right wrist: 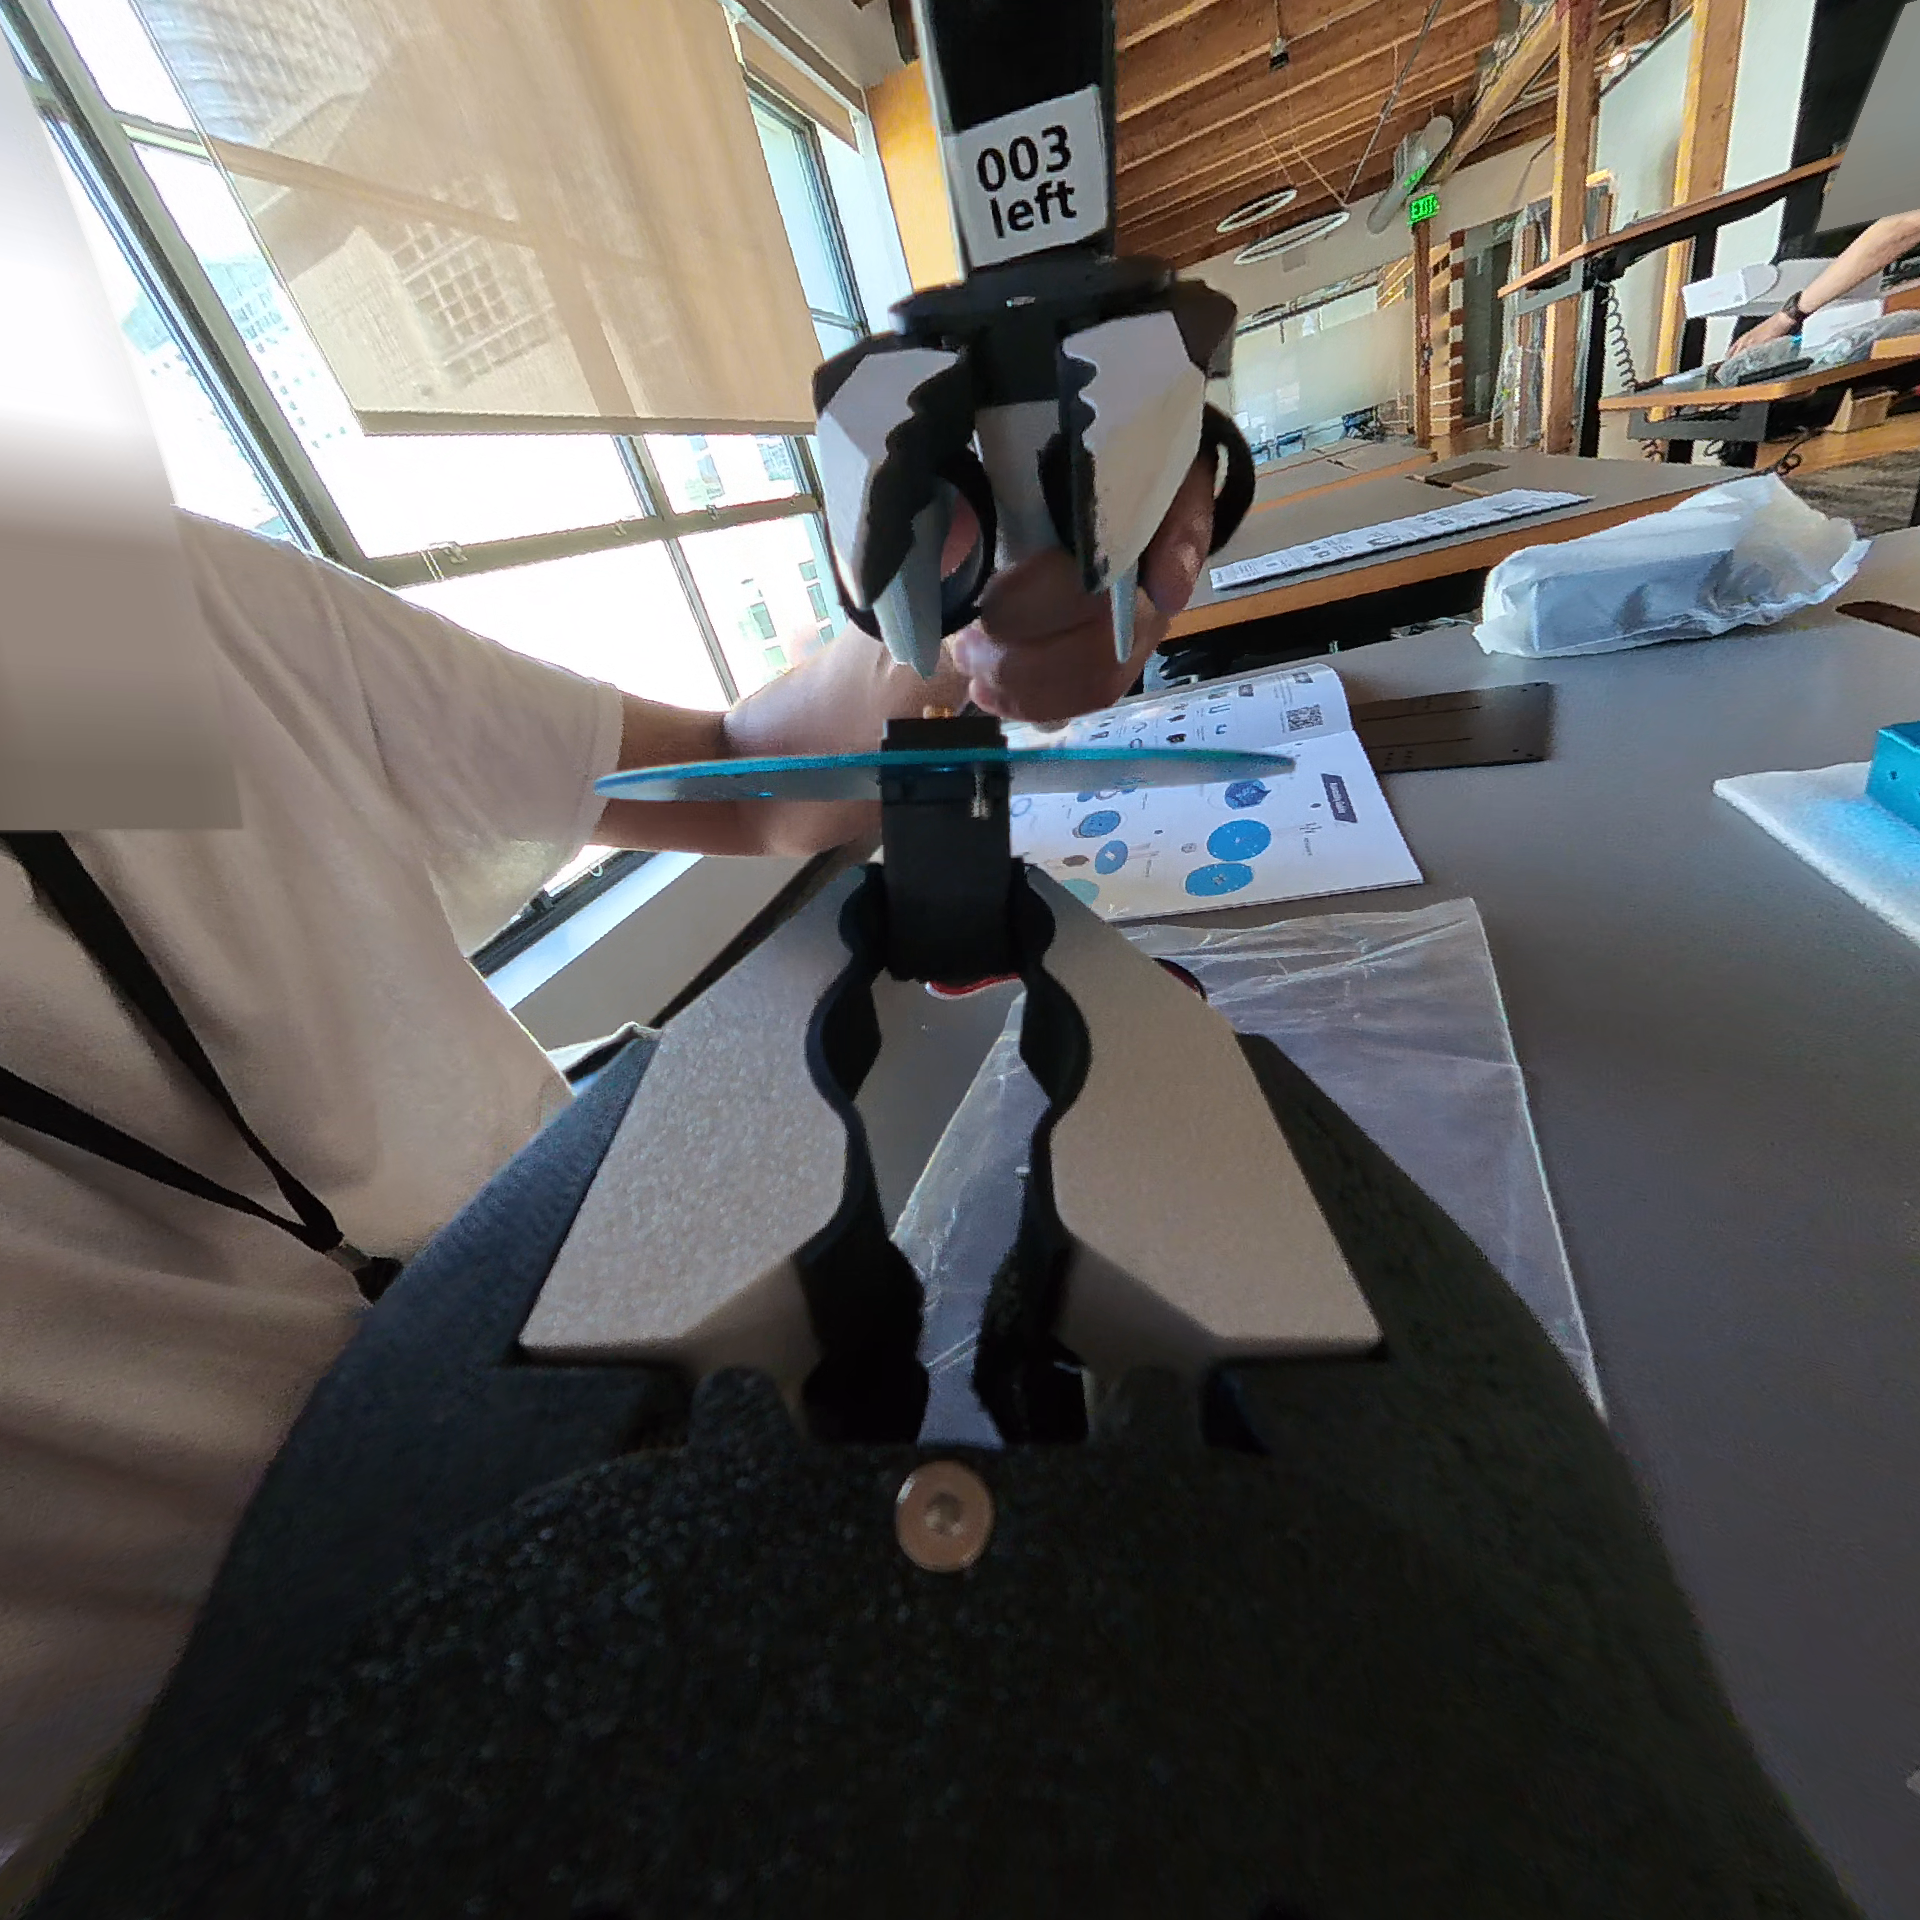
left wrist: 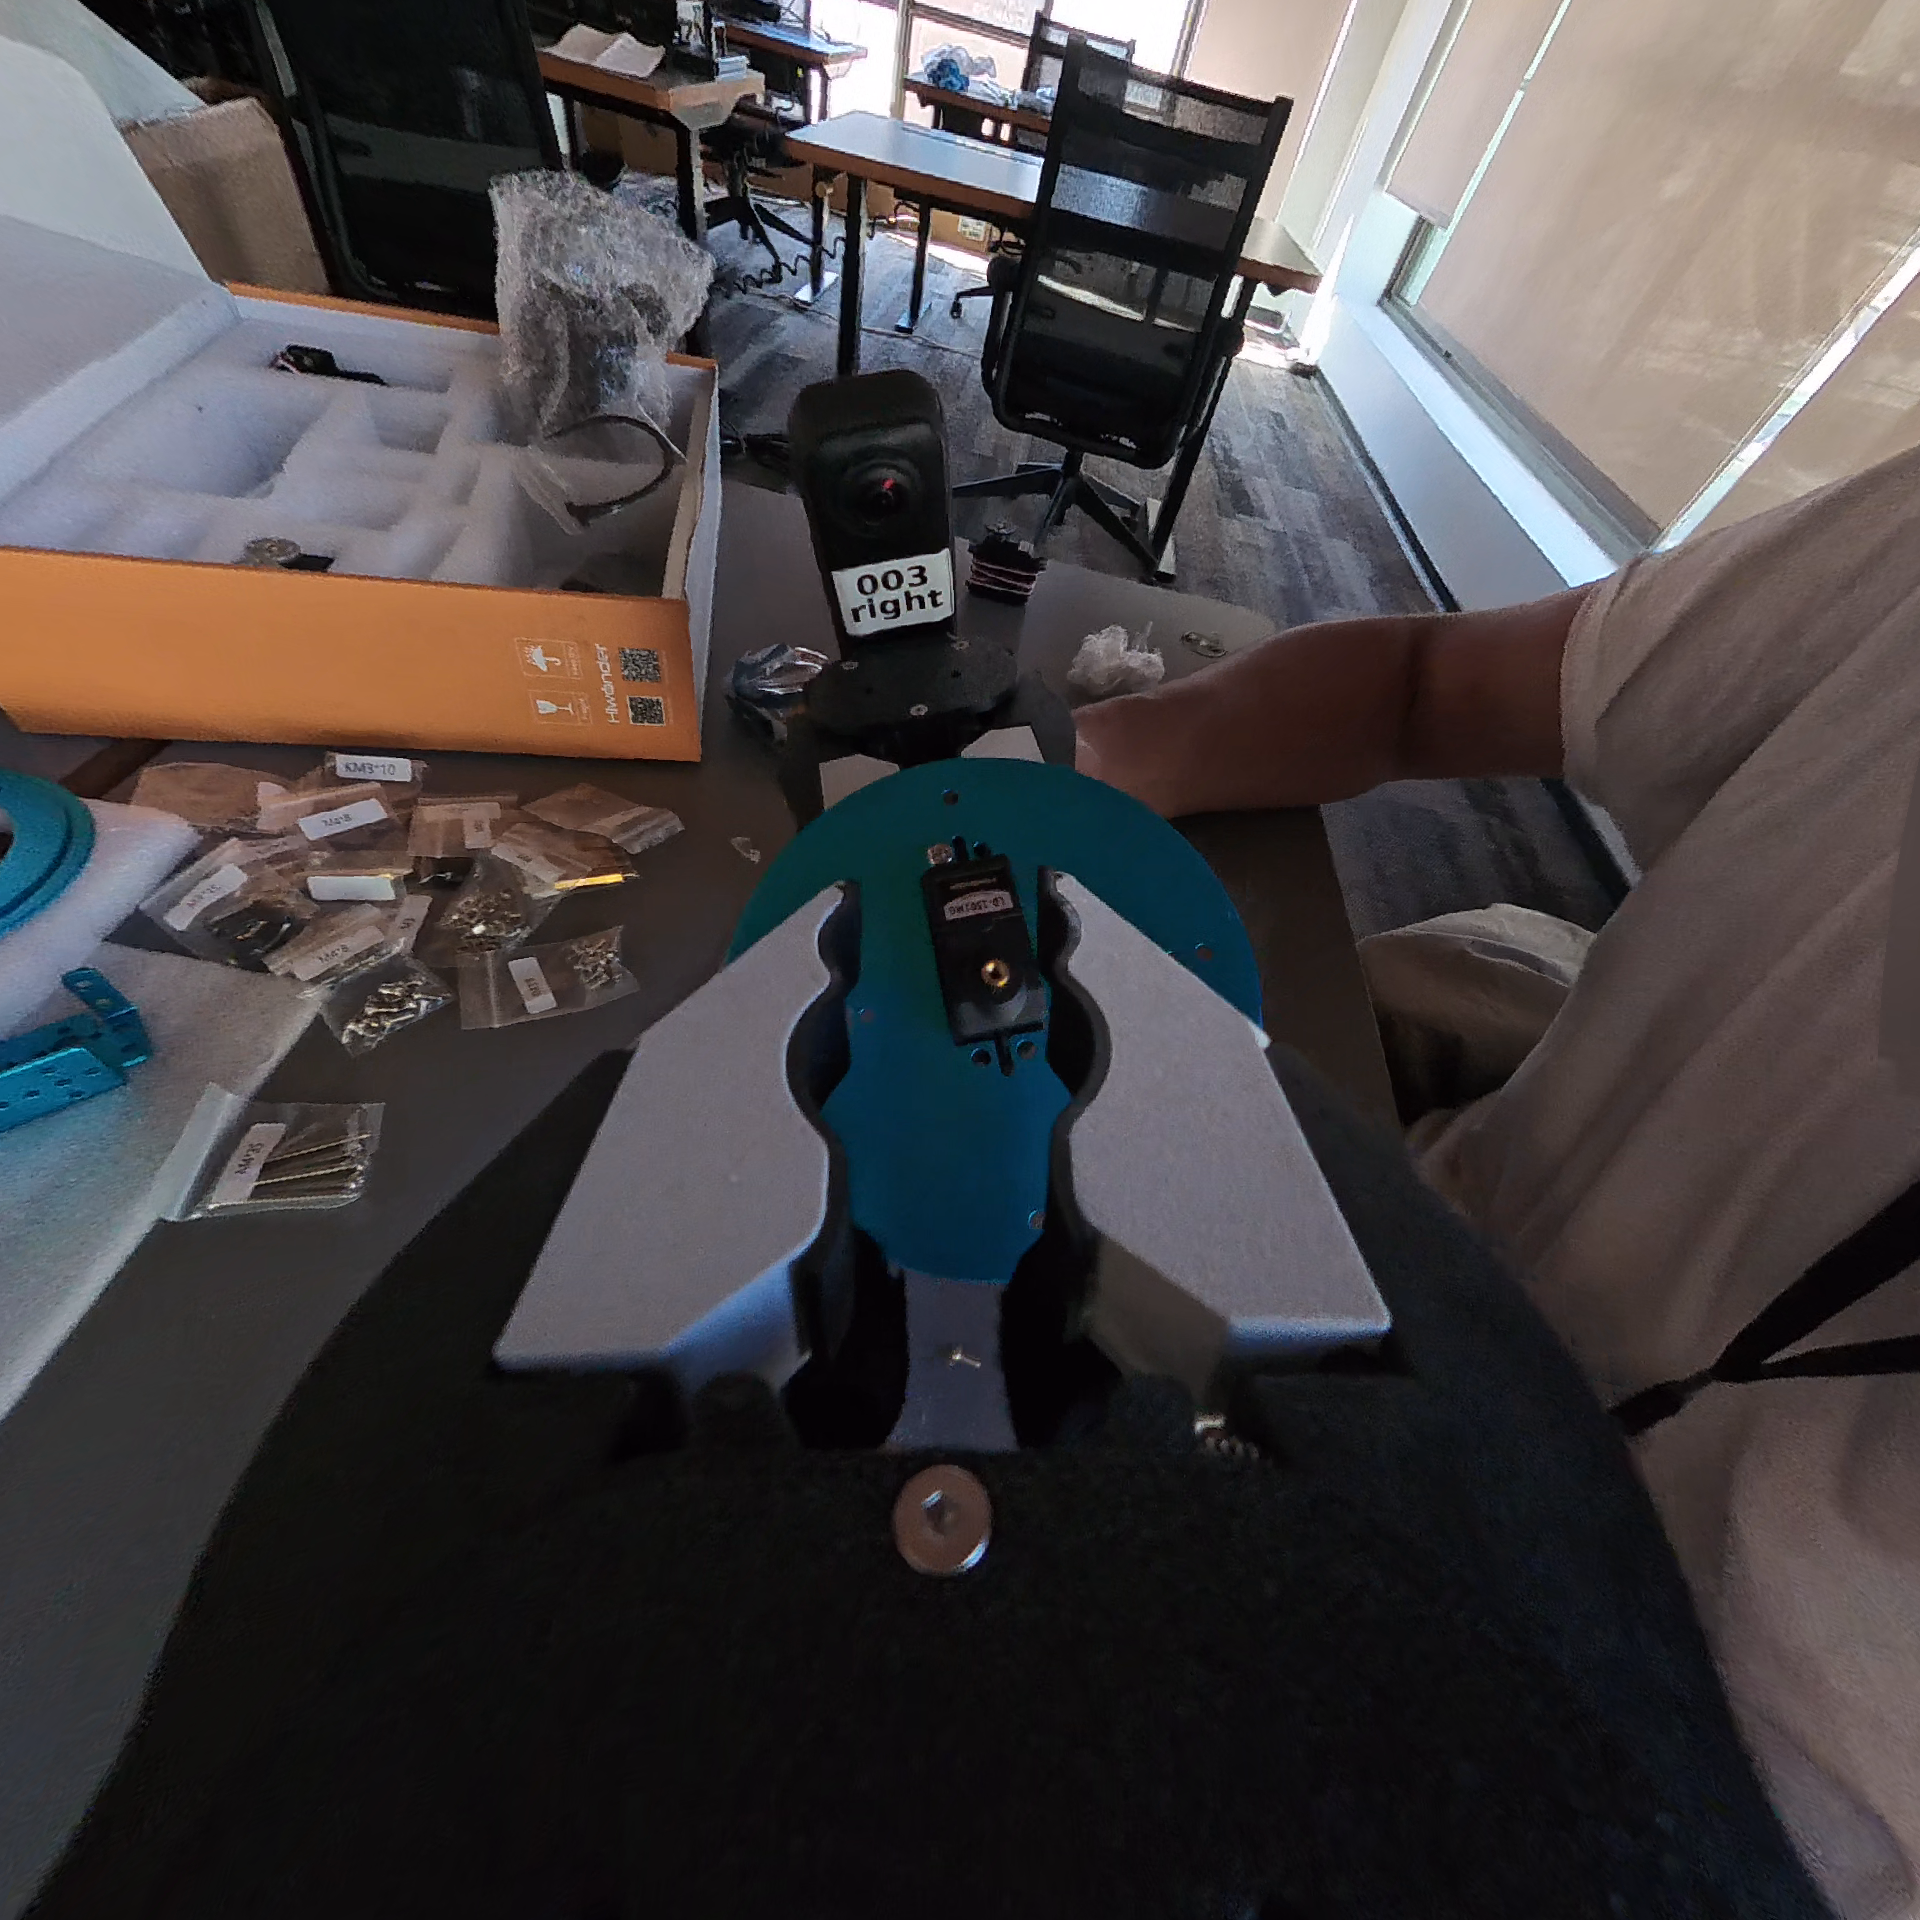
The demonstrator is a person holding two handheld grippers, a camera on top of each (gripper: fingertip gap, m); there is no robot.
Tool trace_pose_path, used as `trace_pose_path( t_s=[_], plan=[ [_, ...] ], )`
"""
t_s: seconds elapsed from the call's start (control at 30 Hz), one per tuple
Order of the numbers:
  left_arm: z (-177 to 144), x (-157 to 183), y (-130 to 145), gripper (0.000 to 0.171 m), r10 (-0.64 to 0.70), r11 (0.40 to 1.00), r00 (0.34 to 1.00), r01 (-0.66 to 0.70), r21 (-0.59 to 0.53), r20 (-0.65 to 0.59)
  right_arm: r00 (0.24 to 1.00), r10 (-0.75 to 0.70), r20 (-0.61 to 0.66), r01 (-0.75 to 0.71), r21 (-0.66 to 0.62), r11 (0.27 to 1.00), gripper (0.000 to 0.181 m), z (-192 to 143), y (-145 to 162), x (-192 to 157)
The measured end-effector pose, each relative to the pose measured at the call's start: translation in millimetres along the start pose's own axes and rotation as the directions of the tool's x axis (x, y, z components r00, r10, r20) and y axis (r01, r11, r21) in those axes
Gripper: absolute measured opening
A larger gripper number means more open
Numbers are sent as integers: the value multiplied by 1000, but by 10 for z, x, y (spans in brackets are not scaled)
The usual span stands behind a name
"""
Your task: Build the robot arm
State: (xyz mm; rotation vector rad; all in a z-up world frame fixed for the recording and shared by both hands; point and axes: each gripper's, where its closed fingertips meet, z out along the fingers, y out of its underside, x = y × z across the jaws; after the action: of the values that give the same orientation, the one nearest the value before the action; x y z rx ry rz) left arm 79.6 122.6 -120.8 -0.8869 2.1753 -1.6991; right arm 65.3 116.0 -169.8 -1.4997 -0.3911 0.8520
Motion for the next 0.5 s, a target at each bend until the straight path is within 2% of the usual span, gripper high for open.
trace_pose_path(
  t_s=[0.17, 0.27, 0.37, 0.43, 0.5],
  plan=[
    [-3, 32, -54, 33, 136, 990, 982, -132, -42, 132, 1000, -27, -9, 27, -35, 999, 21, 33, 41, -19],
    [-108, -36, -175, 29, 116, 993, 966, -117, -11, 232, 1000, -25, -1, 25, -39, 999, 21, 52, 58, -40],
    [-259, -70, -157, 31, 92, 996, 951, -91, -18, 294, 1000, -15, -7, 14, -40, 999, 21, 63, 61, -39],
    [-308, 50, -74, 35, 156, 988, 932, -143, -64, 327, 1000, 0, -25, -1, -39, 999, 21, 71, 63, -23],
    [-319, 250, -21, 48, 284, 959, 882, -264, -105, 377, 998, 15, -64, -17, -38, 999, 21, 80, 70, 24]
  ],
)
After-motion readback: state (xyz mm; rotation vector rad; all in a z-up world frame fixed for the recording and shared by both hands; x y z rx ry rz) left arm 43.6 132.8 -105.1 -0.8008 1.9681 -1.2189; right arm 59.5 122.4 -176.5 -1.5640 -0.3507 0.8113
